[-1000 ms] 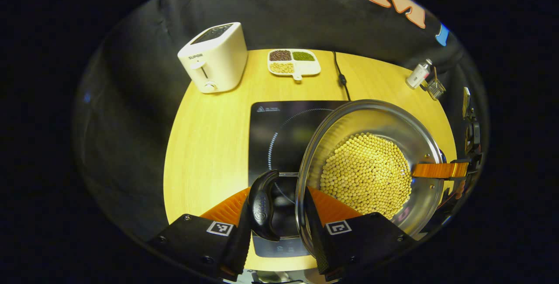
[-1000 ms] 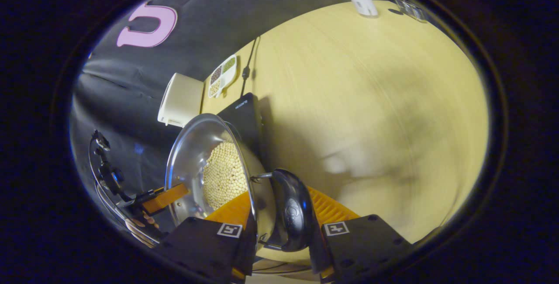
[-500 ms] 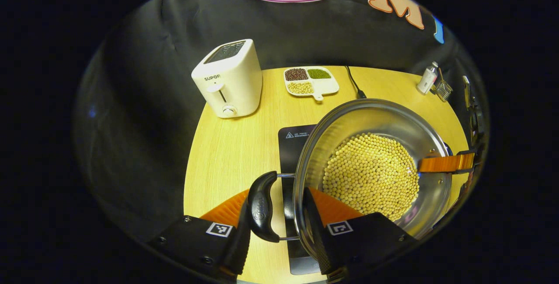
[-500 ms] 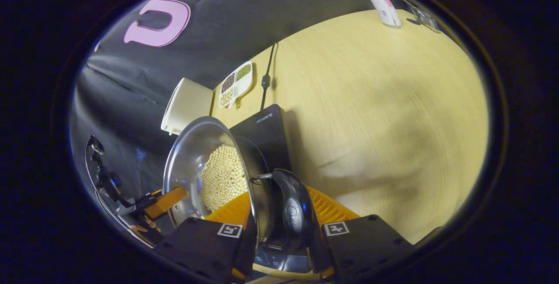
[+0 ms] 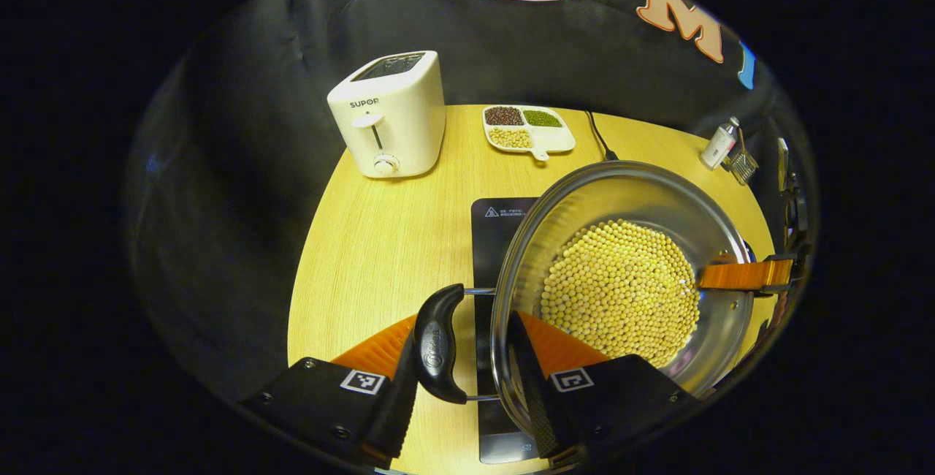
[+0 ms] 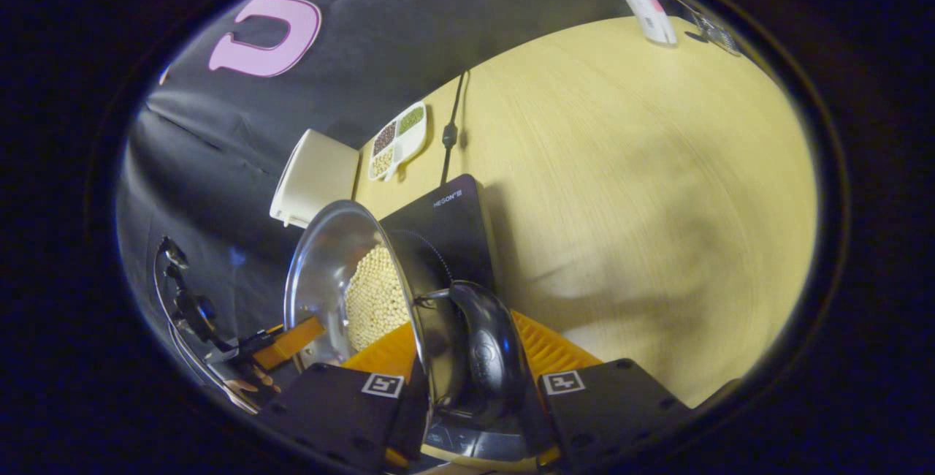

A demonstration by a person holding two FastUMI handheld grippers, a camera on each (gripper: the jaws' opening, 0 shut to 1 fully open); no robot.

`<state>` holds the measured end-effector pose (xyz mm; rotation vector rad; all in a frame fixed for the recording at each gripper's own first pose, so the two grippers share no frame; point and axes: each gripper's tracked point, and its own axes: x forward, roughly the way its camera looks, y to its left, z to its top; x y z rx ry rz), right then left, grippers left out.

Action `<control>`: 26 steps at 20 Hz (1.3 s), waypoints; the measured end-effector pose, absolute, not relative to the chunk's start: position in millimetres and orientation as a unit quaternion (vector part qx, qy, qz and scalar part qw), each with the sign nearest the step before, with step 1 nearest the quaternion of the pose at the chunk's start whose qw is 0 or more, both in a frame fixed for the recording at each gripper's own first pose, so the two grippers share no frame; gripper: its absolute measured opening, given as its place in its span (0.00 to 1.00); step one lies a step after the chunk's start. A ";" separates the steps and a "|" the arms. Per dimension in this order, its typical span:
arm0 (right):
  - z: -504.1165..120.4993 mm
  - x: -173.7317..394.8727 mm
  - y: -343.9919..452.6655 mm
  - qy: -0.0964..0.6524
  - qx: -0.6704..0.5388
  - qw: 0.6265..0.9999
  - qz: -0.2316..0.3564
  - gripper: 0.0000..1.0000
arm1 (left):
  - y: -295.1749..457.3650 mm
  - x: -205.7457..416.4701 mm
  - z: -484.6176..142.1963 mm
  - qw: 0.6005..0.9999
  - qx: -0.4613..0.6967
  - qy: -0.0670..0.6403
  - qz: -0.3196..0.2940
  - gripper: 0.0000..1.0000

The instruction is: First push the handle of the pot to place it horizontally, then grasp the pot with both hands and set it on the induction cooktop.

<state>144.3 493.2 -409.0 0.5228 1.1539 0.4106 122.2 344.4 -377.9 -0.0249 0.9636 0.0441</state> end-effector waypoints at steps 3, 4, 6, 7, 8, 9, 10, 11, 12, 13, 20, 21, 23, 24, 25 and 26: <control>-409.0 143.0 493.0 0.535 0.243 0.786 0.192 0.48 | 344.7 123.3 -377.5 0.889 -0.014 0.457 0.017 0.69; -408.7 144.6 492.8 0.534 0.243 0.787 0.191 0.48 | 345.0 124.2 -376.9 0.891 -0.015 0.454 0.017 0.69; -408.1 144.9 490.5 0.534 0.241 0.789 0.188 0.48 | 345.4 123.9 -378.0 0.891 -0.017 0.453 0.017 0.70; -407.8 144.3 491.9 0.533 0.241 0.789 0.187 0.50 | 345.6 124.2 -378.1 0.891 -0.018 0.453 0.017 0.70; -406.6 143.4 494.2 0.533 0.243 0.787 0.192 0.50 | 345.2 122.2 -377.9 0.892 -0.020 0.452 0.018 0.71; -407.9 143.1 492.9 0.533 0.242 0.788 0.192 0.47 | 345.8 121.6 -379.3 0.892 -0.021 0.452 0.020 0.71; -404.3 145.4 490.9 0.528 0.243 0.791 0.194 0.48 | 347.0 116.8 -383.4 0.888 -0.023 0.458 0.025 0.73; -400.9 149.8 485.2 0.516 0.240 0.801 0.187 0.63 | 348.6 115.7 -385.6 0.888 -0.030 0.458 0.032 0.73; -393.7 157.1 479.1 0.500 0.243 0.811 0.185 0.77 | 350.9 113.6 -387.7 0.888 -0.040 0.457 0.039 0.83; -383.4 163.5 475.0 0.483 0.249 0.818 0.187 0.92 | 351.1 113.0 -386.7 0.891 -0.052 0.448 0.043 0.89; -319.3 177.3 413.1 0.387 0.246 0.873 0.163 0.99 | 347.9 125.4 -339.7 0.940 -0.108 0.318 0.059 0.96; -306.9 176.3 403.6 0.375 0.245 0.880 0.159 1.00 | 349.2 125.1 -329.4 0.945 -0.105 0.303 0.069 0.96; -283.8 174.0 382.2 0.349 0.234 0.895 0.152 0.92 | 354.7 123.1 -305.9 0.953 -0.091 0.274 0.095 0.96; -274.2 173.3 370.3 0.336 0.223 0.903 0.151 1.00 | 354.4 122.2 -293.5 0.956 -0.085 0.259 0.106 0.95; -265.8 171.0 360.6 0.322 0.211 0.910 0.154 0.99 | 350.1 120.2 -281.1 0.959 -0.080 0.248 0.112 0.96; -257.7 169.6 348.7 0.308 0.198 0.917 0.156 0.92 | 342.8 113.7 -269.0 0.961 -0.075 0.240 0.118 0.95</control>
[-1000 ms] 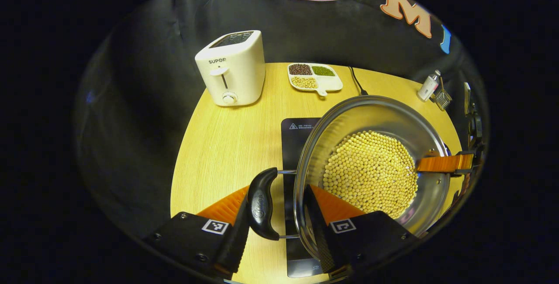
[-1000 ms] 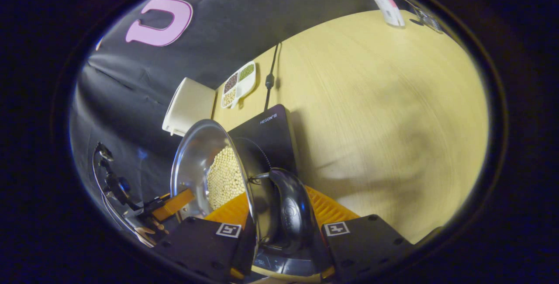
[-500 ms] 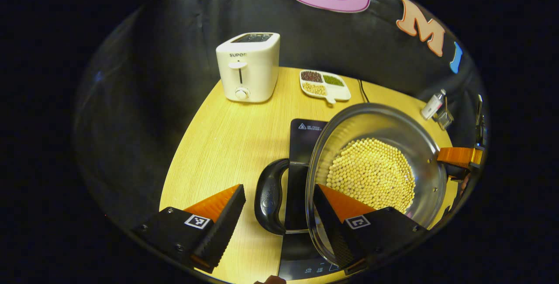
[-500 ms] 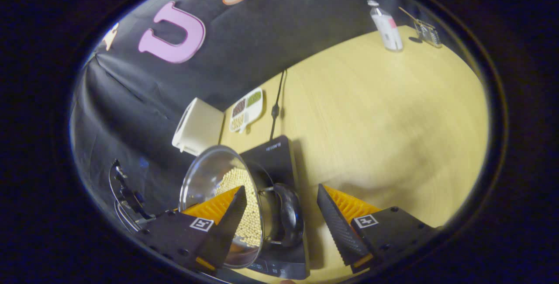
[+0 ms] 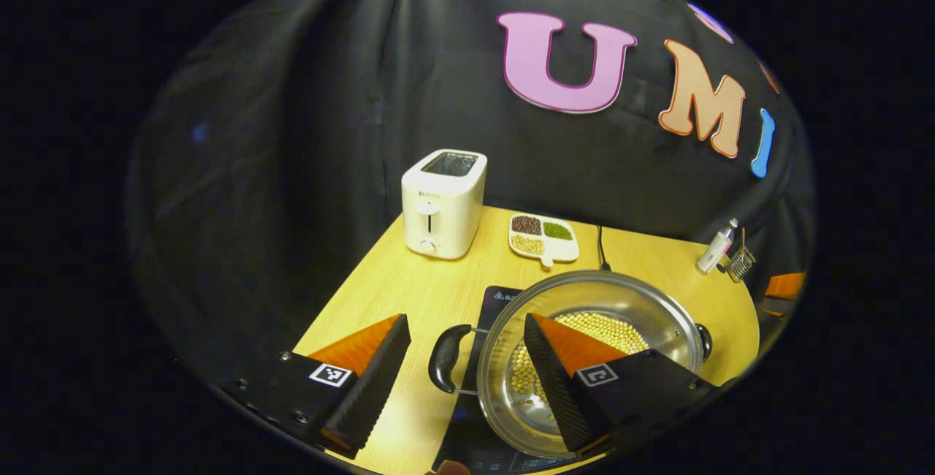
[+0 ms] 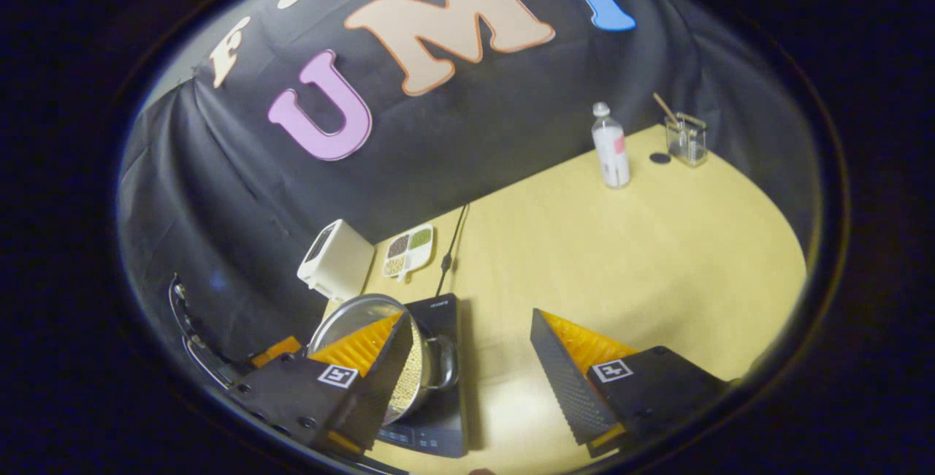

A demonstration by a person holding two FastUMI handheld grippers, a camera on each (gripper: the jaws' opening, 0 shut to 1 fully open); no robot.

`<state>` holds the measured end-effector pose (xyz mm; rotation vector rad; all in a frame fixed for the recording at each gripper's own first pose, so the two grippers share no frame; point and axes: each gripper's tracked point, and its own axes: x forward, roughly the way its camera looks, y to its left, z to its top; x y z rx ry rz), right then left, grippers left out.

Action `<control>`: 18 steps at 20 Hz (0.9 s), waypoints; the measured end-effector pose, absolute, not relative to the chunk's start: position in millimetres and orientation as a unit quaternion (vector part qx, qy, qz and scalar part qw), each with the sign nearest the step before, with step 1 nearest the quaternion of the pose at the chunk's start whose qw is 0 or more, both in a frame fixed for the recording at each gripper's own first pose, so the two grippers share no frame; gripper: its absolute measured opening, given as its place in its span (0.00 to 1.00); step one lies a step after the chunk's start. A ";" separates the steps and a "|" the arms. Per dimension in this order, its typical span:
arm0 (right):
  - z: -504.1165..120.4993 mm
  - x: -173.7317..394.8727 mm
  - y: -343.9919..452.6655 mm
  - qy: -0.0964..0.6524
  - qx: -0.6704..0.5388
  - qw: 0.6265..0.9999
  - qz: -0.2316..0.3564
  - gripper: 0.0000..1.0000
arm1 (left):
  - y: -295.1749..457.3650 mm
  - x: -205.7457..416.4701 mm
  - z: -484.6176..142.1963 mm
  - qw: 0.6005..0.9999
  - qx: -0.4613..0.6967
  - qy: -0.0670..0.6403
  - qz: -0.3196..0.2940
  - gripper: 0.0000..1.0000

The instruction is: First push the handle of the pot to place it horizontally, then grasp the pot with both hands and set it on the induction cooktop.

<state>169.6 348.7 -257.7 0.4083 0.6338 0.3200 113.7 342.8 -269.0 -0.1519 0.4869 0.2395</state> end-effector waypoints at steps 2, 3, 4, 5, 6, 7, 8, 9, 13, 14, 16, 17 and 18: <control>-240.5 158.3 321.2 0.287 0.175 0.928 0.158 0.99 | 323.1 101.5 -242.8 0.964 -0.064 0.225 0.127 0.96; -231.9 151.8 306.6 0.279 0.165 0.933 0.159 0.99 | 310.1 94.1 -227.5 0.966 -0.057 0.216 0.130 0.95; -221.6 144.9 291.3 0.271 0.158 0.936 0.158 0.99 | 295.7 85.1 -211.6 0.969 -0.051 0.205 0.130 0.95; -208.6 136.6 275.7 0.259 0.155 0.940 0.159 0.92 | 279.1 76.7 -197.5 0.971 -0.047 0.195 0.129 0.95; -195.8 129.8 259.7 0.245 0.151 0.945 0.157 0.99 | 259.7 68.7 -183.8 0.973 -0.045 0.186 0.126 0.95; -183.9 120.8 242.3 0.232 0.147 0.949 0.154 0.99 | 241.2 61.1 -171.1 0.975 -0.045 0.177 0.126 0.95; -173.2 114.5 226.4 0.220 0.144 0.953 0.151 0.99 | 223.9 56.8 -158.5 0.977 -0.046 0.166 0.125 0.95; -160.5 105.6 209.8 0.207 0.143 0.956 0.149 0.99 | 204.3 53.8 -145.1 0.979 -0.050 0.155 0.123 0.95; -125.6 85.0 143.2 0.160 0.144 0.966 0.145 0.92 | 139.4 40.2 -98.3 0.987 -0.048 0.110 0.111 0.95; -119.9 82.2 127.7 0.152 0.141 0.968 0.142 0.99 | 127.5 37.6 -85.9 0.988 -0.037 0.096 0.111 0.95; -106.1 75.8 97.7 0.131 0.129 0.974 0.135 0.99 | 107.7 29.3 -65.3 0.990 -0.016 0.073 0.116 0.95; -100.1 72.3 86.6 0.121 0.123 0.976 0.131 0.92 | 94.7 26.5 -56.7 0.991 -0.013 0.063 0.115 0.95; -95.0 69.1 77.3 0.113 0.116 0.978 0.129 0.92 | 82.2 24.1 -49.8 0.992 -0.011 0.054 0.113 0.95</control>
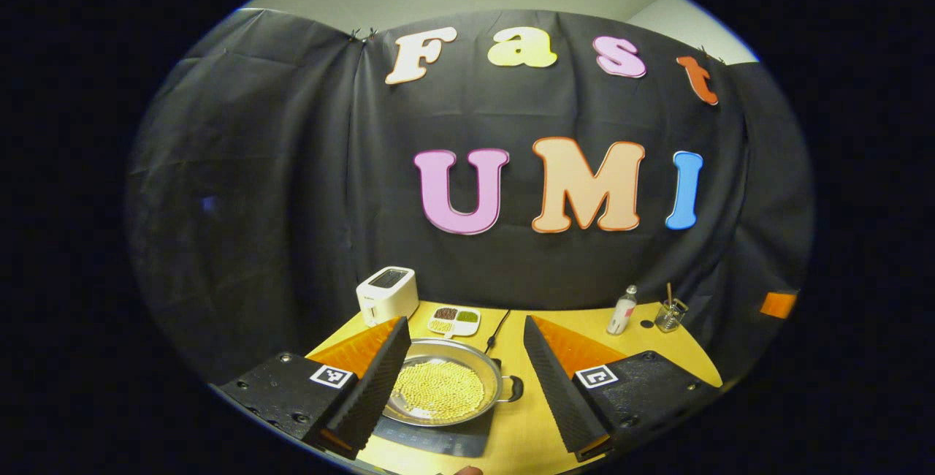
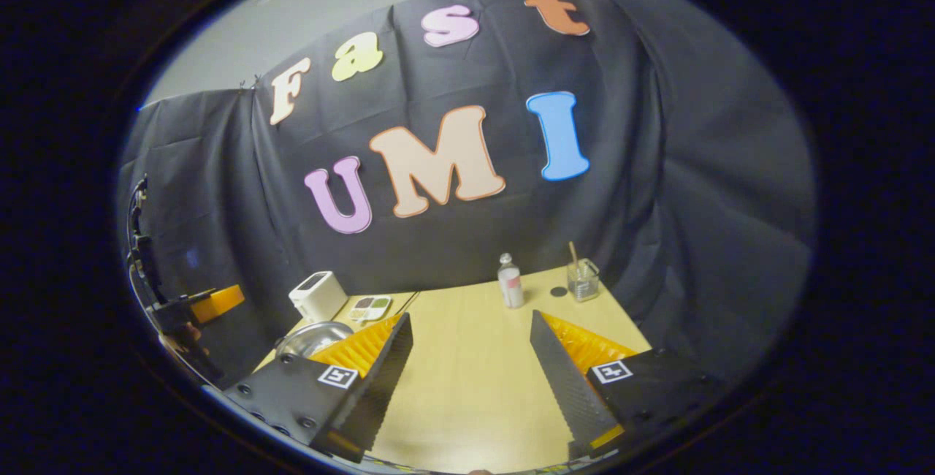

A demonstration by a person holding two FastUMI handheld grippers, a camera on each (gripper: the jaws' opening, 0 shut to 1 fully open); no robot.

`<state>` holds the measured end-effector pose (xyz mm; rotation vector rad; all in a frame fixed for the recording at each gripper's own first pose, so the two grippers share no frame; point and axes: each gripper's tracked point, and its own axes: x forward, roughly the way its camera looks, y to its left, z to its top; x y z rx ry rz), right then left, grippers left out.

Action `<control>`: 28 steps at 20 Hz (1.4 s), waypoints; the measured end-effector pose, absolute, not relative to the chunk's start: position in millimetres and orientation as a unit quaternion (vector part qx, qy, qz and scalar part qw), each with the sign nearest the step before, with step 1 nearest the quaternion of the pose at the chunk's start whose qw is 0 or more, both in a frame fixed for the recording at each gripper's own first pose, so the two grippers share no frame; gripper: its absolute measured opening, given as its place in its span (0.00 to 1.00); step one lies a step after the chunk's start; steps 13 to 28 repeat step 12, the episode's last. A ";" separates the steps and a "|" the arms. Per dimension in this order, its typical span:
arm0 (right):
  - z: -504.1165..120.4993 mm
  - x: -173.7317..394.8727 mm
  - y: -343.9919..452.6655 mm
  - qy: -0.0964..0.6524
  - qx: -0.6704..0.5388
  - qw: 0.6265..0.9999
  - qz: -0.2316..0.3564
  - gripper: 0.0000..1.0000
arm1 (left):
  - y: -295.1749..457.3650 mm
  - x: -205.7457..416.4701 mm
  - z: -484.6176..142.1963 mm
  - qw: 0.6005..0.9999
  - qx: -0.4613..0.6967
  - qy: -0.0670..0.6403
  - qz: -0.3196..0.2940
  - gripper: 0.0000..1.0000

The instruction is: First push the handle of the pot to place it horizontally, then grasp the pot with both hands and set it on the induction cooktop.

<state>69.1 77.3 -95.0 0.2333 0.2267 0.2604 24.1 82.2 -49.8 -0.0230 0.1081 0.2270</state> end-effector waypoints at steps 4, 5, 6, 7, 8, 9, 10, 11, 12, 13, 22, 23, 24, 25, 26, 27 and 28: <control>-76.8 45.5 45.1 0.093 0.097 0.982 0.130 0.99 | 37.2 17.1 -33.5 0.995 -0.007 0.026 0.098 0.95; -73.2 40.1 38.3 0.087 0.095 0.983 0.129 0.99 | 28.9 15.3 -31.3 0.995 -0.005 0.021 0.096 0.95; -70.4 37.2 32.2 0.082 0.094 0.984 0.130 0.99 | 21.6 13.1 -30.4 0.995 -0.004 0.016 0.094 0.95; -68.4 32.4 27.8 0.077 0.092 0.984 0.133 0.99 | 13.8 12.0 -29.7 0.996 -0.005 0.011 0.091 0.95; -66.4 29.7 22.6 0.071 0.090 0.984 0.134 0.99 | 7.6 9.7 -30.9 0.996 -0.007 0.010 0.089 0.95; -65.4 27.5 17.7 0.067 0.088 0.985 0.135 0.99 | 1.7 7.9 -33.6 0.996 -0.009 0.013 0.086 0.92; -66.3 25.8 13.5 0.064 0.084 0.985 0.135 0.99 | -2.4 5.4 -34.7 0.996 -0.009 0.013 0.084 0.92; -67.5 24.3 7.5 0.064 0.081 0.986 0.132 0.99 | -4.6 3.9 -34.6 0.996 -0.008 0.013 0.085 0.92; -68.3 23.4 4.2 0.064 0.079 0.986 0.131 0.92 | -6.5 2.8 -32.5 0.996 -0.006 0.011 0.085 0.92; -68.3 23.4 4.2 0.064 0.079 0.986 0.131 0.92 | -6.5 2.8 -32.5 0.996 -0.006 0.011 0.085 0.92; -68.3 23.4 4.2 0.064 0.079 0.986 0.131 0.92 | -6.5 2.8 -32.5 0.996 -0.006 0.011 0.085 0.92; -68.3 23.4 4.2 0.064 0.079 0.986 0.131 0.92 | -6.5 2.8 -32.5 0.996 -0.006 0.011 0.085 0.92; -68.3 23.4 4.2 0.064 0.079 0.986 0.131 0.92 | -6.5 2.8 -32.5 0.996 -0.006 0.011 0.085 0.92; -68.3 23.4 4.2 0.064 0.079 0.986 0.131 0.92 | -6.5 2.8 -32.5 0.996 -0.006 0.011 0.085 0.92; -68.3 23.4 4.2 0.064 0.079 0.986 0.131 0.92 | -6.5 2.8 -32.5 0.996 -0.006 0.011 0.085 0.92; -68.3 23.4 4.2 0.064 0.079 0.986 0.131 0.92 | -6.5 2.8 -32.5 0.996 -0.006 0.011 0.085 0.92; -68.3 23.4 4.2 0.064 0.079 0.986 0.131 0.92 | -6.5 2.8 -32.5 0.996 -0.006 0.011 0.085 0.92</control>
